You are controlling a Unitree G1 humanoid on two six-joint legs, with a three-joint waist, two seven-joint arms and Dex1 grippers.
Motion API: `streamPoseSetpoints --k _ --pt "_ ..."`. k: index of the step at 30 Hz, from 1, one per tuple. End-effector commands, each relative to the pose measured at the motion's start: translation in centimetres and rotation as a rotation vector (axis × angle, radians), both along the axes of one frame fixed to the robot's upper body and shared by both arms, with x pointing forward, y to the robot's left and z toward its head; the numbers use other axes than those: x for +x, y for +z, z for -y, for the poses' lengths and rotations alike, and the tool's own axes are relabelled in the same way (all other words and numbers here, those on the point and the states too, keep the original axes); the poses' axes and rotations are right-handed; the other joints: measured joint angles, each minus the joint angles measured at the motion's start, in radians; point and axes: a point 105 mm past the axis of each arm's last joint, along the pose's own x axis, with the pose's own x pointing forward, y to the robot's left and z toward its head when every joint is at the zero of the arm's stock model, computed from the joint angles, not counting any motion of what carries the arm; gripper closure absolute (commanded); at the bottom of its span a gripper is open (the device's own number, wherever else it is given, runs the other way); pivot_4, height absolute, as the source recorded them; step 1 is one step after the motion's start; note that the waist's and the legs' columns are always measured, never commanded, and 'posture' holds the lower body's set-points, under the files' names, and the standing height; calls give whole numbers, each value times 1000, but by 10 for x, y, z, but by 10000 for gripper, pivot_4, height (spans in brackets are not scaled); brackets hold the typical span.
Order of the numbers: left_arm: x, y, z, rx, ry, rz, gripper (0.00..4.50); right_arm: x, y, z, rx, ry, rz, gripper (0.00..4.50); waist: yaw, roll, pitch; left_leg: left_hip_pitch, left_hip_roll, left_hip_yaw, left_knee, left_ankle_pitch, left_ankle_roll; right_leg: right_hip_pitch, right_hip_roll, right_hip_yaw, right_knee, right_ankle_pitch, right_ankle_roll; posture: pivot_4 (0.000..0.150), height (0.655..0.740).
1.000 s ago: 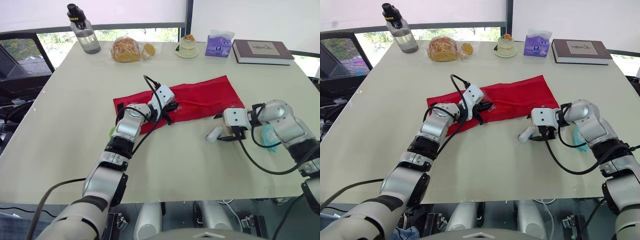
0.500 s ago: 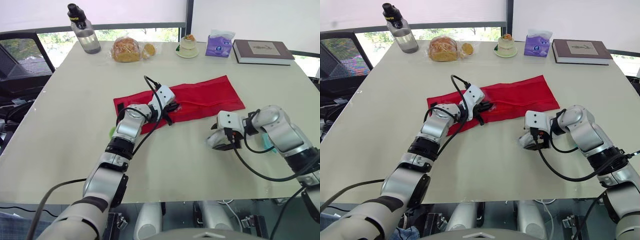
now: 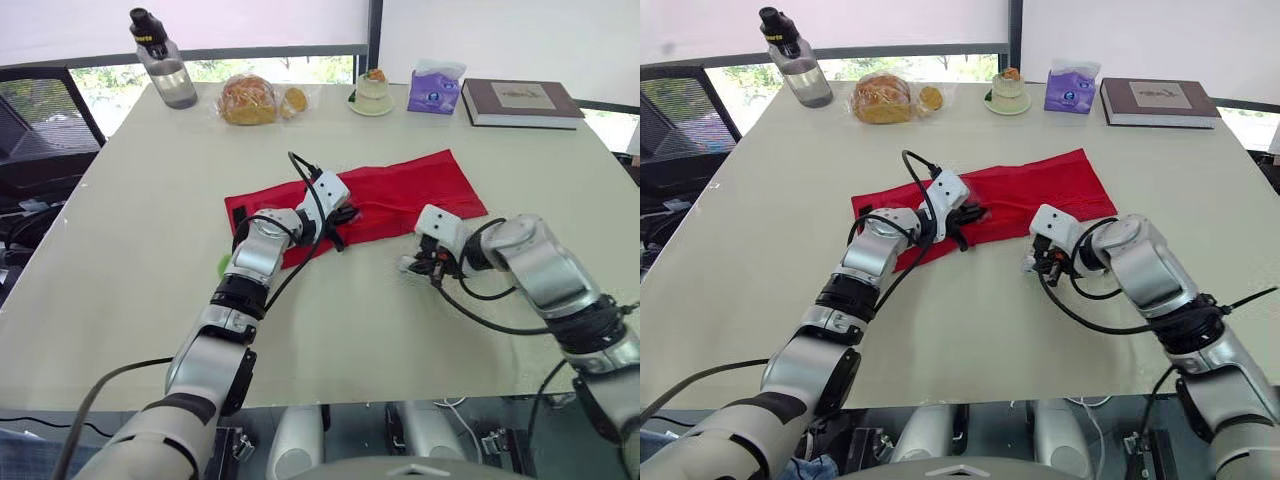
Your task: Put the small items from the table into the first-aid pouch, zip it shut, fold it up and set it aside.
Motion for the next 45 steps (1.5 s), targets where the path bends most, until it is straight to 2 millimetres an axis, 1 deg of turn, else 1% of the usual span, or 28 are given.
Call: streamPoseSetpoints --k 1,3,4,7,8,10,12,14,17,18,19,20,22,23,24,25,26,27,28,30,32,33,35,38,41,45 --pt "-2 4 6 -6 -21 16 45000 -2 12 -11 -14 95 114 40186 1 0 0 0 0 0 0 0 0 0 0 0 0 0 0 1500 7400" --pt "-2 4 6 -6 -22 17 45000 -4 14 -12 -4 144 149 30165 2 0 0 -1 0 0 0 0 0 0 0 0 -1 0 0 1500 7400" --pt "-2 4 6 -6 -22 16 45000 -4 15 -11 4 141 159 26730 3 0 0 -1 0 0 0 0 0 0 0 0 -1 0 0 1500 7400" --pt "-2 4 6 -5 -21 16 45000 -4 22 -9 32 168 211 11978 4 0 0 -2 0 0 0 0 0 -1 0 0 -1 0 0 1500 7400" --pt "-2 4 6 -6 -21 16 45000 -7 25 -8 41 199 220 4821 4 0 0 -2 0 0 0 0 0 -1 0 0 -1 0 0 1500 7400" --pt "-2 4 6 -5 -20 15 45000 -12 25 0 40 230 202 862 5 0 0 -2 0 0 0 0 0 -1 0 0 -1 0 0 1500 7400" --pt "-2 3 6 -5 -21 13 45000 -12 23 8 28 229 202 862 5 0 0 -2 0 0 0 0 0 -1 0 0 -1 0 0 1500 7400" --pt "-2 3 7 -4 -23 11 45000 -8 13 19 -8 213 203 862 5 0 0 -2 0 0 0 0 0 -1 0 0 -1 0 0 1500 7400" --pt "-2 3 6 -3 -23 12 45000 -5 4 23 -36 229 232 862 5 0 0 -2 0 0 0 0 0 -1 0 0 -1 0 0 1500 7400" --pt "-1 4 6 -3 -21 13 45000 -5 1 24 -45 236 231 3289 5 0 0 -2 0 0 0 0 0 -1 0 0 -1 0 0 1500 7400" --pt "-1 4 5 -3 -20 13 45000 -5 0 24 -47 240 230 7509 5 0 0 -2 0 0 0 0 0 -1 0 0 -1 0 0 1500 7400" --pt "-1 4 5 -2 -18 14 45000 -5 -1 25 -43 236 228 9678 5 0 0 -2 0 0 0 0 0 -1 0 0 -1 0 0 1500 7400" --pt "-1 4 3 -1 -16 14 45000 -3 -3 26 -44 228 231 19034 5 0 0 -2 0 0 0 0 0 -1 0 0 -1 0 0 1500 7400" --pt "-1 4 3 0 -15 14 45000 -3 -3 26 -53 230 236 25173 5 0 0 -2 0 0 0 0 0 -1 0 0 -1 0 0 1500 7400" --pt "-1 4 3 1 -15 13 45000 -3 -4 27 -58 232 239 32486 5 0 0 -2 0 0 0 0 0 -1 0 0 -1 0 0 1500 7400" --pt "-1 4 3 1 -15 13 45000 -2 -4 27 -55 229 242 35858 5 0 0 -2 0 0 0 0 0 -1 0 0 -1 0 0 1500 7400" --pt "-2 4 3 1 -15 13 45000 -2 -3 27 -49 224 244 41027 5 0 0 -2 0 0 0 0 0 -1 0 0 -1 0 0 1500 7400" --pt "-2 4 3 1 -15 13 45000 -1 -2 26 -43 220 246 43333 5 0 0 -2 0 0 0 0 0 -1 0 0 -1 0 0 1500 7400" --pt "-2 4 3 1 -15 13 45000 -1 0 25 -35 215 248 44244 5 0 0 -2 0 0 0 0 0 -1 0 0 -1 0 0 1500 7400" --pt "-3 4 3 1 -19 12 45000 1 7 22 2 181 258 44244 4 0 0 -1 0 0 0 0 0 -1 0 0 -1 0 0 1500 7400" --pt "-4 3 5 3 -25 11 45000 6 12 19 32 133 276 44244 4 0 0 -1 0 0 0 0 0 -1 0 0 -1 0 0 1500 7400" --pt "-5 3 5 3 -27 12 45000 12 15 19 34 87 303 44244 4 0 0 -1 0 0 0 0 0 -1 0 0 -1 0 0 1500 7400" --pt "-7 4 8 7 -38 16 45000 19 14 20 -3 23 311 44244 4 0 0 -2 0 0 0 0 0 -1 0 0 -1 0 0 1500 7400" --pt "-9 7 14 8 -56 26 45000 21 19 11 33 -4 319 44244 6 0 0 -2 0 0 0 0 0 -1 0 0 -1 0 0 1500 7400" --pt "-11 10 19 1 -66 30 45000 25 15 11 -14 -81 301 44244 8 0 0 -3 0 0 0 0 0 -1 0 0 -1 0 0 1500 7400" --pt "-12 11 21 1 -74 32 45000 27 16 5 10 -127 263 44244 7 0 0 -3 0 0 0 0 0 -1 0 0 -1 0 0 1500 7400"
